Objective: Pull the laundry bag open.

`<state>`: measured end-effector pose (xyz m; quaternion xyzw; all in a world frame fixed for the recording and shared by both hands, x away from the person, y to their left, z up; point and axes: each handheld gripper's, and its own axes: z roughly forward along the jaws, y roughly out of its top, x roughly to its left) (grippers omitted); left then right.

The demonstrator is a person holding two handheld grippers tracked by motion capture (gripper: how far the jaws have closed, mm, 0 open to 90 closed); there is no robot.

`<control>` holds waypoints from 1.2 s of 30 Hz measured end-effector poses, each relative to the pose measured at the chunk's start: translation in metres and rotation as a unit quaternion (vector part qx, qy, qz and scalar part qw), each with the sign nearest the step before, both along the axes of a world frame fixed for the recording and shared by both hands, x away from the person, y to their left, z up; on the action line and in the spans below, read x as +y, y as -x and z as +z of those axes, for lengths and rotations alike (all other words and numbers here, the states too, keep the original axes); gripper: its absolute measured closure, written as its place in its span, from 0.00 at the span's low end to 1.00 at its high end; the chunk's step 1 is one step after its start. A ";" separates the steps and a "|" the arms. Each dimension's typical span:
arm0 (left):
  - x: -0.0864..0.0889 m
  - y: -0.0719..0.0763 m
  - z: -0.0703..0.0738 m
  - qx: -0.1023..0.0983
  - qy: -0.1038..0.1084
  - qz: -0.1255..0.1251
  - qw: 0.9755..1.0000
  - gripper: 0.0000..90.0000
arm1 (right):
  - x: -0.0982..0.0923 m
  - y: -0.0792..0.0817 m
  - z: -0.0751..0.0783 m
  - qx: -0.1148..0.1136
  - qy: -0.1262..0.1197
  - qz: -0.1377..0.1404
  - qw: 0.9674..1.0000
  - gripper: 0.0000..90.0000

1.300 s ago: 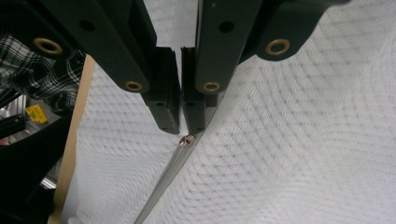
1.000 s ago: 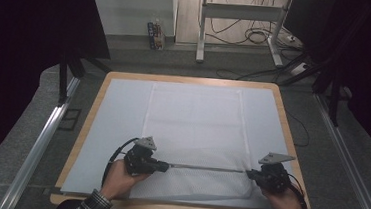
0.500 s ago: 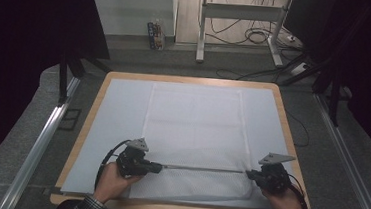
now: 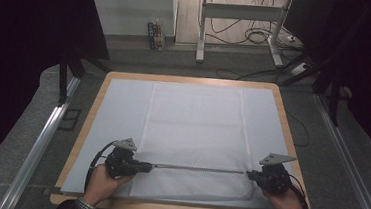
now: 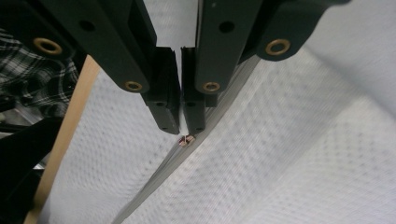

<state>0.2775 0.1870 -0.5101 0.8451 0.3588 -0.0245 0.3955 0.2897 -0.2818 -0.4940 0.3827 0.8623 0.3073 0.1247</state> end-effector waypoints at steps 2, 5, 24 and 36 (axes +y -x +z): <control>0.003 0.001 -0.001 0.002 0.002 0.004 1.000 0.97 | 0.000 0.000 0.000 0.001 0.000 -0.001 1.000 0.96; 0.008 0.002 -0.001 0.001 0.002 0.010 1.000 0.97 | -0.001 0.000 0.000 0.002 -0.001 0.001 1.000 0.96; 0.044 0.012 -0.003 0.007 0.012 0.058 0.998 0.97 | -0.001 0.000 0.000 0.001 0.003 0.000 1.000 0.96; 0.061 0.018 -0.005 0.010 0.009 0.081 0.997 0.97 | -0.002 0.000 -0.001 0.005 0.002 -0.003 1.000 0.96</control>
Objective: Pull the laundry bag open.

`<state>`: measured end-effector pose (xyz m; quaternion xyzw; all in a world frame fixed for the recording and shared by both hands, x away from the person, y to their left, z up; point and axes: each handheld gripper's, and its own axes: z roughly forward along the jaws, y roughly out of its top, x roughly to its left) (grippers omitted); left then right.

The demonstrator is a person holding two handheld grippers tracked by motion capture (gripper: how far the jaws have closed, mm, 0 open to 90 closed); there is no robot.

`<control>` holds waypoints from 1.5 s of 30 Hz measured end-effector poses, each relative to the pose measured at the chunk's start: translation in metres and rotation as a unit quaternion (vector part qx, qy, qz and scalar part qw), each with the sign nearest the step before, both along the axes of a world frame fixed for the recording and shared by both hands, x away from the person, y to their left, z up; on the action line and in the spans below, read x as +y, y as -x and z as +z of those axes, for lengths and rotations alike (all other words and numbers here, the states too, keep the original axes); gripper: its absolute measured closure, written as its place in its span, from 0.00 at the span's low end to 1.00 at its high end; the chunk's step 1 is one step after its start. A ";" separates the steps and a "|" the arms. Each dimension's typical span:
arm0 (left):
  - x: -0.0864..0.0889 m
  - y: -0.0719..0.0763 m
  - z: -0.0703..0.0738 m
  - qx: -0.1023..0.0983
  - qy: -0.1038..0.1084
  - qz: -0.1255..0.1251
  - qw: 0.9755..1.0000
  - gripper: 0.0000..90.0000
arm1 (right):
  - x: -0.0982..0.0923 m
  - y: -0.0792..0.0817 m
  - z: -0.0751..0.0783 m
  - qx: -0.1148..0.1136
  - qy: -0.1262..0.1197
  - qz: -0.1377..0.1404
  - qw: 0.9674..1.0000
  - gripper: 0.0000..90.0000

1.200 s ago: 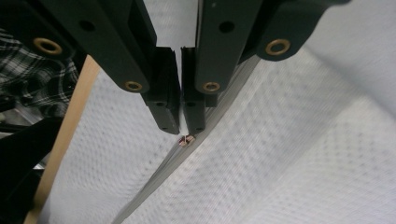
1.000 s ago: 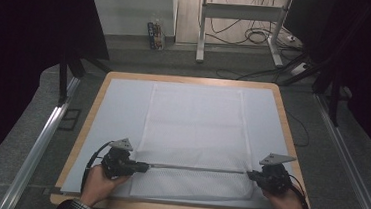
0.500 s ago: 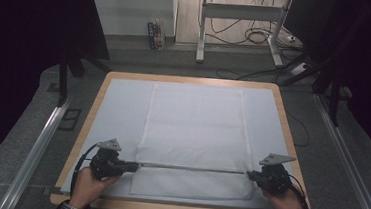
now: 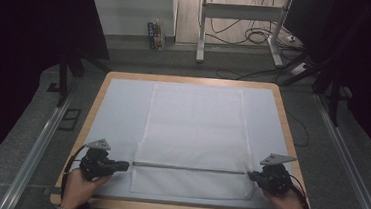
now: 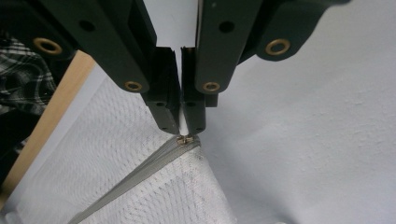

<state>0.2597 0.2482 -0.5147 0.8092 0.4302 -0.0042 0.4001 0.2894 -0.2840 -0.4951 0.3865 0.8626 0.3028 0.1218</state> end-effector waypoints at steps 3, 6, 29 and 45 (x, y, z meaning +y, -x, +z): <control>0.000 0.000 0.001 -0.007 -0.014 0.009 1.000 0.97 | 0.001 0.000 -0.001 0.006 -0.002 0.002 1.000 0.96; -0.001 0.000 0.001 -0.008 -0.028 0.015 0.999 0.97 | 0.002 0.000 -0.001 0.009 -0.005 0.003 1.000 0.96; -0.026 0.005 0.000 -0.093 -0.104 0.024 0.990 0.35 | 0.006 0.003 0.004 -0.068 -0.009 0.011 0.998 0.40; -0.023 0.012 0.003 -0.107 -0.086 0.054 0.989 0.09 | 0.004 0.001 0.005 -0.092 -0.021 0.011 0.996 0.11</control>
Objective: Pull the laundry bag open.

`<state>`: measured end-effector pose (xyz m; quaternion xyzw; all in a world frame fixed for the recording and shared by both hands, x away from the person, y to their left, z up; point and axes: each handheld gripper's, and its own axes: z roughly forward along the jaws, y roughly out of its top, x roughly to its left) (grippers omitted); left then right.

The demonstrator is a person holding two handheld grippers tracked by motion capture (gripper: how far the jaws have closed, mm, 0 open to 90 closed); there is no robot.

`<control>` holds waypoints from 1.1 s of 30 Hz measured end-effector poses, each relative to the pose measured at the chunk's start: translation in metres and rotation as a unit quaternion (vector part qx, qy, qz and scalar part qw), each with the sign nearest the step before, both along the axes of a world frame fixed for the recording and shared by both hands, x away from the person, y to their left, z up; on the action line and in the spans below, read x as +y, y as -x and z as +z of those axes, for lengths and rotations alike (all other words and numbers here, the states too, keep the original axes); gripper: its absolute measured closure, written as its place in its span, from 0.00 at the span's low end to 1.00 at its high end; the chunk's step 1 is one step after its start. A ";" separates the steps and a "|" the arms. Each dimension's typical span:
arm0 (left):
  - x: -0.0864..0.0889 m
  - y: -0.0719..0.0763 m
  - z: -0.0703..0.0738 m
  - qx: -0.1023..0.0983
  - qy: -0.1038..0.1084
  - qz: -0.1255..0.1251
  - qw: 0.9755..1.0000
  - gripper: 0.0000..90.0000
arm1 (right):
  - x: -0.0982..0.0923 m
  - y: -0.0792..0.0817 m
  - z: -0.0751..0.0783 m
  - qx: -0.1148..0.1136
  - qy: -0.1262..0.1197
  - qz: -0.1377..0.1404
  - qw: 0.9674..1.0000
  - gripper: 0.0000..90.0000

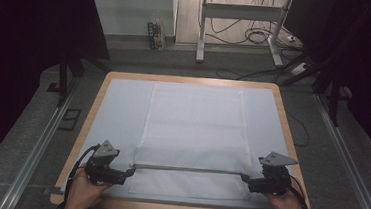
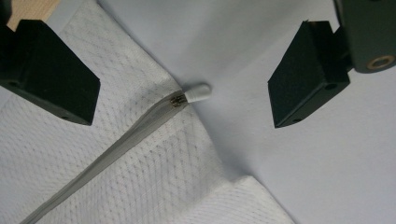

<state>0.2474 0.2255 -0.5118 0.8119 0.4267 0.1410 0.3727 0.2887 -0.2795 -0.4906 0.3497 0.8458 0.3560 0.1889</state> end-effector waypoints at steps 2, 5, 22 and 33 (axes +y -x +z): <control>0.001 0.001 0.000 -0.001 -0.001 0.002 1.000 0.07 | 0.000 0.000 0.001 0.001 -0.001 0.001 1.000 0.10; 0.004 0.004 0.002 -0.004 0.000 0.008 1.000 0.07 | -0.001 0.001 0.002 -0.001 -0.002 0.002 1.000 0.08; 0.029 0.035 0.000 -0.043 -0.037 0.062 0.996 0.01 | -0.018 0.018 0.015 -0.011 -0.013 -0.020 1.000 0.00; 0.042 0.044 -0.010 -0.044 -0.059 0.093 0.993 0.00 | -0.033 0.028 0.005 -0.010 -0.012 -0.035 0.999 0.00</control>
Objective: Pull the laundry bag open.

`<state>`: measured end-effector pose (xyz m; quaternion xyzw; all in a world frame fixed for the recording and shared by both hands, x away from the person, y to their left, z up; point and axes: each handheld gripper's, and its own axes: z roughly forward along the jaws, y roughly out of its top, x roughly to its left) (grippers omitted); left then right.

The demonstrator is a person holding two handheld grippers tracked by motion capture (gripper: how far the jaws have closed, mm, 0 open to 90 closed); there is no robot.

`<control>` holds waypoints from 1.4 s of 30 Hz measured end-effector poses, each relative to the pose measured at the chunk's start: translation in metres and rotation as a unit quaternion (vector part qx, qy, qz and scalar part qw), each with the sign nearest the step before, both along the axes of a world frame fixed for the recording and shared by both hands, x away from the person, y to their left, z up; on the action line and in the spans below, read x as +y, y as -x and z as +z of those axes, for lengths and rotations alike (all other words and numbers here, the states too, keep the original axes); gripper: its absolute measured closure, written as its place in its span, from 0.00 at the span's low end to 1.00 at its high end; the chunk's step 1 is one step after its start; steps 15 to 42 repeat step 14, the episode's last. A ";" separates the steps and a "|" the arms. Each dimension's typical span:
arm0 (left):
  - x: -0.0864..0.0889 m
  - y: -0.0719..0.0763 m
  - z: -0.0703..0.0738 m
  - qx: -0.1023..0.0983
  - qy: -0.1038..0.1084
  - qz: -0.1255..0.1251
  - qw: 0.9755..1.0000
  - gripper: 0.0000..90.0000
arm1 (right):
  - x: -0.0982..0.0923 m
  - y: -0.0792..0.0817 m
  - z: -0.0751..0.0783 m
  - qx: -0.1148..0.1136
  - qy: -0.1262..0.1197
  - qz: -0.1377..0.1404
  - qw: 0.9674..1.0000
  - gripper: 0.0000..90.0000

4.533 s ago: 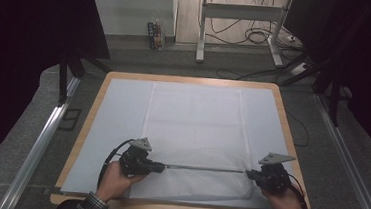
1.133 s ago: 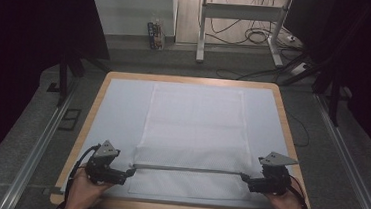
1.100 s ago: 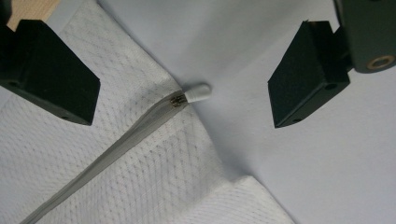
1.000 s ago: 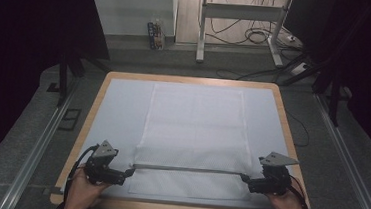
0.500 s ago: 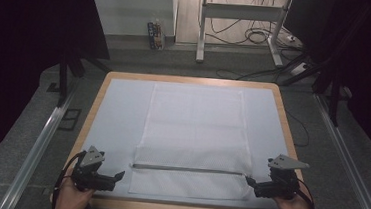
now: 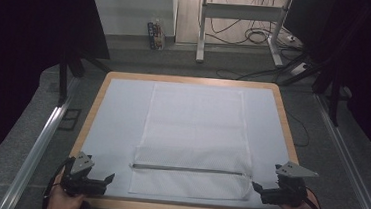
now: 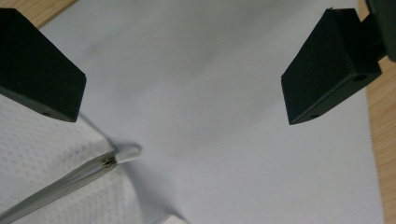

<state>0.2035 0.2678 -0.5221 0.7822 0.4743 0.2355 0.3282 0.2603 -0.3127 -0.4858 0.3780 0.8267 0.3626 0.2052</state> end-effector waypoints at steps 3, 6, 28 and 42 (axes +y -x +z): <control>0.003 0.000 -0.003 0.004 0.001 0.006 1.000 0.00 | -0.005 0.002 -0.007 0.011 0.007 -0.006 1.000 0.00; 0.004 0.000 -0.003 0.006 0.002 0.009 1.000 0.00 | -0.006 0.001 -0.010 0.020 0.005 -0.003 1.000 0.00; 0.002 -0.003 -0.004 0.016 -0.003 0.014 1.000 0.00 | -0.006 0.000 -0.013 0.030 0.012 -0.005 0.999 0.00; 0.002 -0.003 -0.004 0.016 -0.003 0.014 1.000 0.00 | -0.006 0.000 -0.013 0.030 0.012 -0.005 0.999 0.00</control>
